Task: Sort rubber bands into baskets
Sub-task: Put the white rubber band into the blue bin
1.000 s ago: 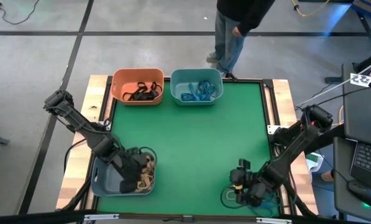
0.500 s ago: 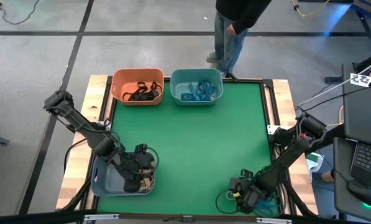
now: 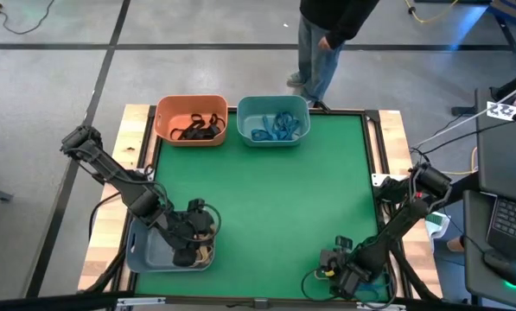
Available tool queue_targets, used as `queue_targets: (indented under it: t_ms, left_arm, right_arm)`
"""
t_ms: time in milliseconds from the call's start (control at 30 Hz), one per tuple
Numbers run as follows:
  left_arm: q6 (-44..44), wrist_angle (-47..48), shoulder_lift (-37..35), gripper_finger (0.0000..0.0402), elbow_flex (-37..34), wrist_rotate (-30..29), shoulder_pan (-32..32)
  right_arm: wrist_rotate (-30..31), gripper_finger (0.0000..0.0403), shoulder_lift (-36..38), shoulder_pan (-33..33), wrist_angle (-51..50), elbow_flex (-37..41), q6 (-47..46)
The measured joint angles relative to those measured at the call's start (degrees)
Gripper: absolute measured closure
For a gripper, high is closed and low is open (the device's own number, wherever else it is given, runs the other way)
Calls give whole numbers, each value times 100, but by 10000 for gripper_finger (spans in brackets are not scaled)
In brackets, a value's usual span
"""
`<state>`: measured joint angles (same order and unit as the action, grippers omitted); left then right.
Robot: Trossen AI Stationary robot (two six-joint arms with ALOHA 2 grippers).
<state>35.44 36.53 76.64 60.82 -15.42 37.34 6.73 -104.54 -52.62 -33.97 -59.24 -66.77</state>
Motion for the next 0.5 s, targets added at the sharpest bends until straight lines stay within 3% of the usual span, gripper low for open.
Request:
queue_targets:
  t_ms: [233,400,500]
  left_arm:
    - [-9,-4,0,233,0,-182,0]
    - [-72,-165,0,233,0,-249,0]
    - [-304,-479,0,233,-42,-338,0]
  right_arm:
    - [216,390,5,2,-49,10,345]
    - [421,382,5,2,-227,-202,470]
    - [979,396,17,28,-312,-425,723]
